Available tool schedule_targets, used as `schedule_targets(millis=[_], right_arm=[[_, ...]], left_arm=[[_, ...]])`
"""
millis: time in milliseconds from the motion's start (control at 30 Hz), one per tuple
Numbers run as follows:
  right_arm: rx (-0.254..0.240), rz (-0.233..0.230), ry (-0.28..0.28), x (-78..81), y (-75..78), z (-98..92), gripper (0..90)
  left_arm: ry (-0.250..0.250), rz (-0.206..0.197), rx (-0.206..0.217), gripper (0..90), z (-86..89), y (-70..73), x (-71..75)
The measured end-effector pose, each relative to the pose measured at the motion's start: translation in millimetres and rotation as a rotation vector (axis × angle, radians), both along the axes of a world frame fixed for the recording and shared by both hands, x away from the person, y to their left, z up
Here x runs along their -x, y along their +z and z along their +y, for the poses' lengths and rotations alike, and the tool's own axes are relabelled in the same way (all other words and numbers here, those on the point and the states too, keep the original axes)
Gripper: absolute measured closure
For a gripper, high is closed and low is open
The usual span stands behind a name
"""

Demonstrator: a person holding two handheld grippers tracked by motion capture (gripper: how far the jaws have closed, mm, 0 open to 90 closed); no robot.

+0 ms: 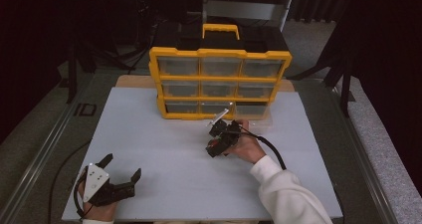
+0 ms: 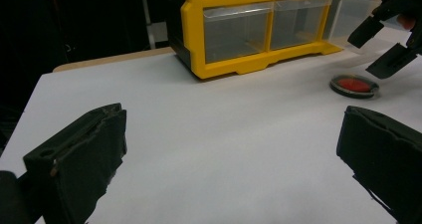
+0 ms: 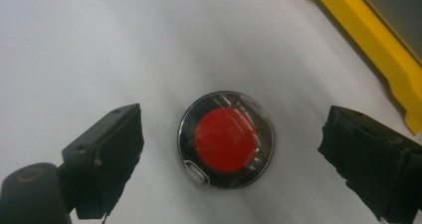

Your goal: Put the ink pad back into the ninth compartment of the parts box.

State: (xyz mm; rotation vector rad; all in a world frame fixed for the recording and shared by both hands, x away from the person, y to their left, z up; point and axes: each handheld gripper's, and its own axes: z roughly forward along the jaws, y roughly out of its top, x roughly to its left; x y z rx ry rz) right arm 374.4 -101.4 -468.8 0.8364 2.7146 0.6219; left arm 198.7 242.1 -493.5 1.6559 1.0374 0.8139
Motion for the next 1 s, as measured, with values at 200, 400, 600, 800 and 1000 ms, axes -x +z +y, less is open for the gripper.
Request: schedule_targets(millis=[200,400,600,800,1000], right_arm=[[0.014,0.009,-0.003,-0.3,-5.2,2.9,9.2],[0.025,0.023,-0.017,-2.8,-10.4,3.6,9.2],[0.044,0.045,-0.037,-5.0,-16.6,5.7,9.3],[0.058,0.063,-0.051,-5.6,-20.3,7.7,9.7],[0.050,0.073,-0.083,-6.3,-24.0,6.9,12.7]], left_arm=[[-0.001,0.000,-0.003,0.0,-0.5,-0.1,0.0],[-0.002,0.000,-0.005,0.0,-0.5,0.0,0.1],[-0.002,0.000,-0.005,0.0,-0.7,-0.1,0.0],[-0.002,0.000,-0.005,0.0,-0.7,0.0,0.2],[-0.004,0.001,-0.006,0.0,-0.9,-0.2,-0.1]])
